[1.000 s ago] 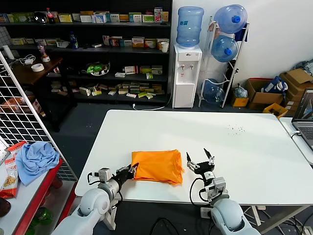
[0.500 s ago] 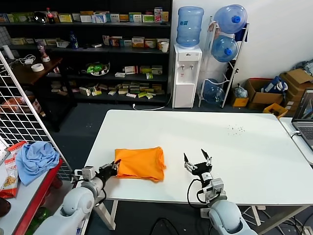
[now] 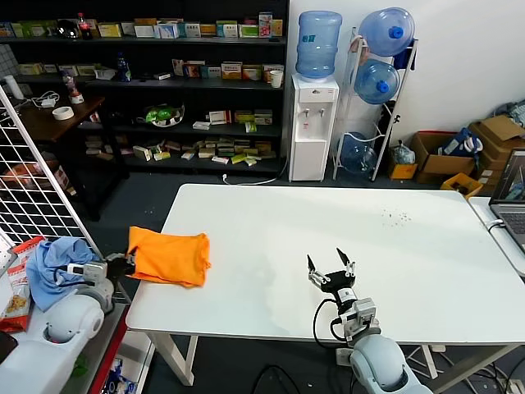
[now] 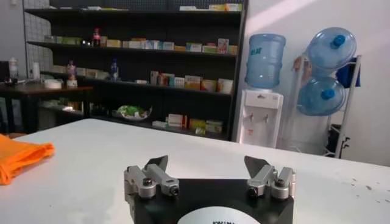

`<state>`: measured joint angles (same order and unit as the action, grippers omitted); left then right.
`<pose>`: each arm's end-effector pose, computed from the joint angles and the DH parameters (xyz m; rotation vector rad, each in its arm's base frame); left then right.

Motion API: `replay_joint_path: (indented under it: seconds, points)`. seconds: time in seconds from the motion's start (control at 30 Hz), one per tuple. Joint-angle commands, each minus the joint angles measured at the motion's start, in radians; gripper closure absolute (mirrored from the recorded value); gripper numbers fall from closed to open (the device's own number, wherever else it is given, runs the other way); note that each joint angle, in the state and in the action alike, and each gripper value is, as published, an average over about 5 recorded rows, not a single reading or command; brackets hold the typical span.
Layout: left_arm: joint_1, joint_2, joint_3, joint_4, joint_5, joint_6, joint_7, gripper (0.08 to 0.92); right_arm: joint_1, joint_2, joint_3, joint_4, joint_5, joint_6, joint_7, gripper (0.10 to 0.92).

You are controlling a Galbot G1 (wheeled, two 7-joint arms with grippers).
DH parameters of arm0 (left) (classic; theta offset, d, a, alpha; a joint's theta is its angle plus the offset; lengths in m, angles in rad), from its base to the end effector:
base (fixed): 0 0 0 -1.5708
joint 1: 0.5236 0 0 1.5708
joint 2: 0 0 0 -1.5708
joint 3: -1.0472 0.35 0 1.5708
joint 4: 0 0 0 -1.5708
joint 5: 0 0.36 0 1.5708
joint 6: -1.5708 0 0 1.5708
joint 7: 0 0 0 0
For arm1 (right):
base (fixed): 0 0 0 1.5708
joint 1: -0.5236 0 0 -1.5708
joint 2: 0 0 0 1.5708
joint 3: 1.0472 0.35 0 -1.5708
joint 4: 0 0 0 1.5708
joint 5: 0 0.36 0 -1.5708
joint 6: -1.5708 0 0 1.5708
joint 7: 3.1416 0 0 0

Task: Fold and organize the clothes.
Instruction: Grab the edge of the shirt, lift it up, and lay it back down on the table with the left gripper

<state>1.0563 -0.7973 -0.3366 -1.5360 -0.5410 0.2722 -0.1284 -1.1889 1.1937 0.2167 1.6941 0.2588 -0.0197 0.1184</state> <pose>0.3507 0.2054 -0.3093 0.0415 -2.7110 -0.3843 0.2914 -0.0122 -0.3688 0.3261 -2.9872 0.1292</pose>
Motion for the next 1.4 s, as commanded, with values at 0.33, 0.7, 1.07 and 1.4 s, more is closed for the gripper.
replay_joint_path:
  seconds: [0.33,0.7,1.07,1.4]
  points:
    - [-0.052,0.124,-0.049,0.118,0.41,-0.185,-0.038,0.85,-0.01,0.01,-0.002,0.0,-0.002,0.011,-0.003,0.203]
    - [0.045,0.059,0.038,-0.049,0.302,-0.102,-0.039,0.85,-0.033,0.019,0.005,0.005,-0.016,0.018,-0.006,0.203]
    - [0.027,-0.031,0.181,-0.282,0.187,-0.008,-0.083,0.85,-0.061,0.026,0.017,0.01,-0.046,0.025,-0.005,0.203]
    - [0.013,-0.208,0.297,-0.301,0.087,0.042,-0.147,0.85,-0.094,-0.013,0.083,0.043,-0.044,0.037,0.002,0.203]
